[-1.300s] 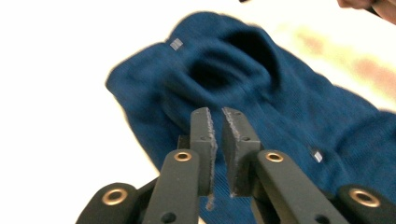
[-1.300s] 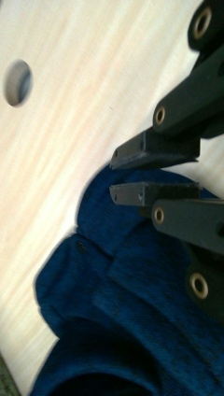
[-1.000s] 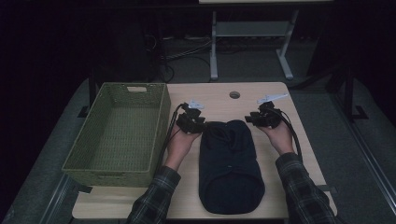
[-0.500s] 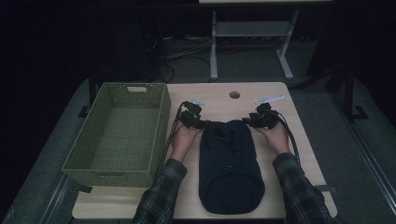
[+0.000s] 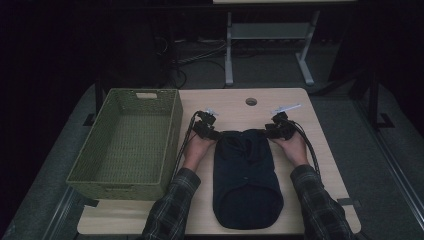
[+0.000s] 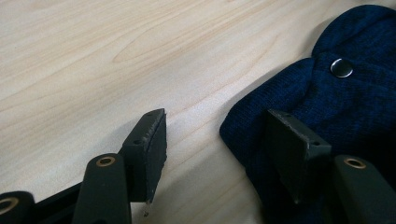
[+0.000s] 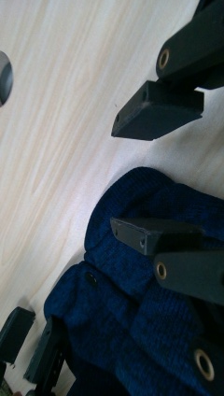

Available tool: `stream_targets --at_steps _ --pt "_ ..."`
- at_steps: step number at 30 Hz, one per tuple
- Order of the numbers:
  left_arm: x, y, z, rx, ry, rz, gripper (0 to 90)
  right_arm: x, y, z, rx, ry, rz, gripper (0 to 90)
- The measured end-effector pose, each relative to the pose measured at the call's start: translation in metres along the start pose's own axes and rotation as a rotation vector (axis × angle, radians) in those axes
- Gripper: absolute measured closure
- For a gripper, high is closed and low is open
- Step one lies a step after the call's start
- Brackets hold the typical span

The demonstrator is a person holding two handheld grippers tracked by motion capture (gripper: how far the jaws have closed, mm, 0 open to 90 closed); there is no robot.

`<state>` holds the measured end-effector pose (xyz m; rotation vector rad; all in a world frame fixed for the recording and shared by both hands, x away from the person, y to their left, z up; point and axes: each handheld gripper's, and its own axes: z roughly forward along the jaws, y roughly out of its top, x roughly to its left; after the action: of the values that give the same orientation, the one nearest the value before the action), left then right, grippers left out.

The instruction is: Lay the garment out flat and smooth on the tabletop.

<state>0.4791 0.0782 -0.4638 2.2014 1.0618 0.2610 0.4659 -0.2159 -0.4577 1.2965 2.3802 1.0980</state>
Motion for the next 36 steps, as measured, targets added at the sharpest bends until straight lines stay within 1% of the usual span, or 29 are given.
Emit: stream_targets --at_steps 1,4,6,7,8,9,10,11,12,13,15,17,18,21,24,26,29,31,35,36 --pt "0.0 0.0 0.0 0.002 -0.003 0.005 39.2 0.0 -0.001 0.002 0.007 0.002 0.008 48.7" --pt "0.0 0.001 0.0 -0.001 -0.014 0.009 42.1 0.0 -0.003 0.009 0.039 0.004 0.0 49.3" --pt "0.0 0.0 0.0 -0.003 -0.026 0.015 46.0 -0.003 -0.006 0.012 0.032 0.038 0.028 54.0" --pt "0.0 0.0 0.0 -0.007 -0.033 0.014 48.0 -0.003 -0.007 0.012 0.029 0.042 0.03 56.0" --pt "0.0 0.0 0.001 -0.009 -0.041 0.02 50.2 -0.003 -0.007 0.012 0.03 0.045 0.023 58.4" --pt "-0.001 0.001 0.001 -0.009 -0.053 0.027 54.6 -0.001 -0.006 0.012 0.037 0.047 0.017 62.1" --pt "-0.001 0.001 0.001 -0.009 -0.053 0.027 59.2 -0.001 -0.006 0.012 0.037 0.047 0.017 62.1" --pt "-0.002 0.001 0.001 -0.006 -0.067 0.037 59.2 0.0 -0.005 0.013 0.045 0.049 -0.001 64.7" --pt "-0.002 0.001 0.001 -0.001 -0.084 0.044 66.3 0.0 -0.005 0.013 0.054 0.051 0.0 67.4" --pt "-0.002 0.001 0.001 0.0 -0.085 0.044 69.9 0.0 -0.005 0.013 0.057 0.057 0.003 69.4" --pt "-0.003 0.001 0.001 0.001 -0.098 0.048 76.1 0.0 -0.005 0.013 0.058 0.071 0.015 74.2" --pt "-0.003 0.002 0.001 0.003 -0.095 0.056 80.0 0.0 -0.005 0.012 0.064 0.08 0.019 77.6" --pt "-0.004 0.002 0.001 0.004 -0.091 0.056 81.1 0.0 -0.005 0.011 0.067 0.076 0.011 78.7" --pt "-0.005 0.003 -0.001 0.008 -0.071 0.059 82.7 0.005 -0.003 0.01 0.081 0.045 -0.032 79.6" --pt "-0.005 0.004 -0.004 0.008 -0.063 0.051 83.2 0.009 0.0 0.009 0.09 0.021 -0.047 79.8" --pt "-0.005 0.005 -0.006 0.005 -0.058 0.05 83.4 0.011 0.001 0.007 0.086 0.012 -0.056 79.8" --pt "-0.005 0.007 -0.011 -0.017 -0.053 0.045 83.5 0.011 0.004 0.002 0.065 0.025 -0.043 79.7" --pt "-0.005 0.009 -0.016 -0.025 -0.047 0.053 83.5 0.012 0.006 -0.002 0.048 0.03 -0.037 79.7" --pt "-0.006 0.013 -0.025 -0.059 -0.039 0.059 83.4 0.014 0.01 -0.01 0.024 0.028 -0.039 79.7" --pt "-0.007 0.014 -0.027 -0.065 -0.04 0.061 83.4 0.015 0.011 -0.013 0.025 0.028 -0.039 79.7"
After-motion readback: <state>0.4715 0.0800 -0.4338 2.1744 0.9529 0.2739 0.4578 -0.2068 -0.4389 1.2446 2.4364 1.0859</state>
